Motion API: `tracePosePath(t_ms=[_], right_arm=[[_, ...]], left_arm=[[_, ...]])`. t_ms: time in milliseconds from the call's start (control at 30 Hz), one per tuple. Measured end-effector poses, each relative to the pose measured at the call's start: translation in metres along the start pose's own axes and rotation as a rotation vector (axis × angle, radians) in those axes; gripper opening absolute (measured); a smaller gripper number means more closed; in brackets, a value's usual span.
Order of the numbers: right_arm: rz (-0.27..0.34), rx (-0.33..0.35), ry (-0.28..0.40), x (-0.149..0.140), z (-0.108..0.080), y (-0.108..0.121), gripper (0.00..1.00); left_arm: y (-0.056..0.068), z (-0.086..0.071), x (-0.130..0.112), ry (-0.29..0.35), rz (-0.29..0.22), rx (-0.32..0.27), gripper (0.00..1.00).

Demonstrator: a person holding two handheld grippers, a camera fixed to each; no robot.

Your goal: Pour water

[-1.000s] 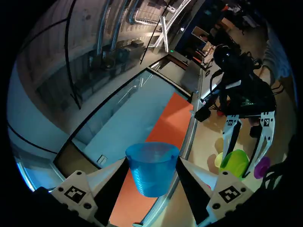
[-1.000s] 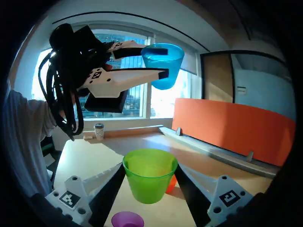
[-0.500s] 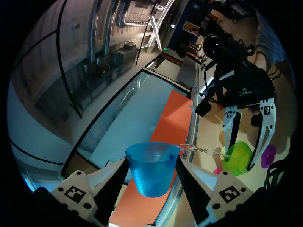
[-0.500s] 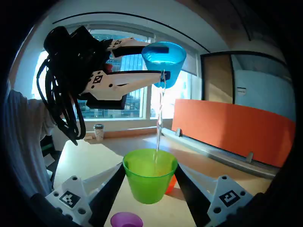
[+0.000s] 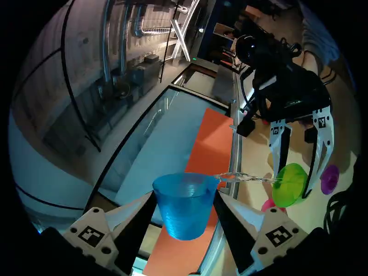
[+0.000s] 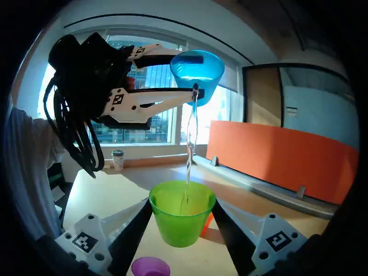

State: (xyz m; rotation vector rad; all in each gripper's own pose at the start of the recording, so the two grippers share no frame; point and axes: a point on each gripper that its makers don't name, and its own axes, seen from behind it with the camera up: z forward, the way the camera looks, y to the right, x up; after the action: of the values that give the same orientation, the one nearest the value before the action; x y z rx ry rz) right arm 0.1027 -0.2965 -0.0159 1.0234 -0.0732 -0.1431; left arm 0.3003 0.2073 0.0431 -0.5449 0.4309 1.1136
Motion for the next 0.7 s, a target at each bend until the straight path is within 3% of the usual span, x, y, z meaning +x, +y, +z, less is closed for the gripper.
tracePosePath(t_ms=[700], right_arm=[[-0.003,-0.018,0.014,0.0060,-0.0032,0.0057,0.91]], left_arm=[[-0.0039,-0.0014,0.0106,0.008,0.110,0.010,0.85]])
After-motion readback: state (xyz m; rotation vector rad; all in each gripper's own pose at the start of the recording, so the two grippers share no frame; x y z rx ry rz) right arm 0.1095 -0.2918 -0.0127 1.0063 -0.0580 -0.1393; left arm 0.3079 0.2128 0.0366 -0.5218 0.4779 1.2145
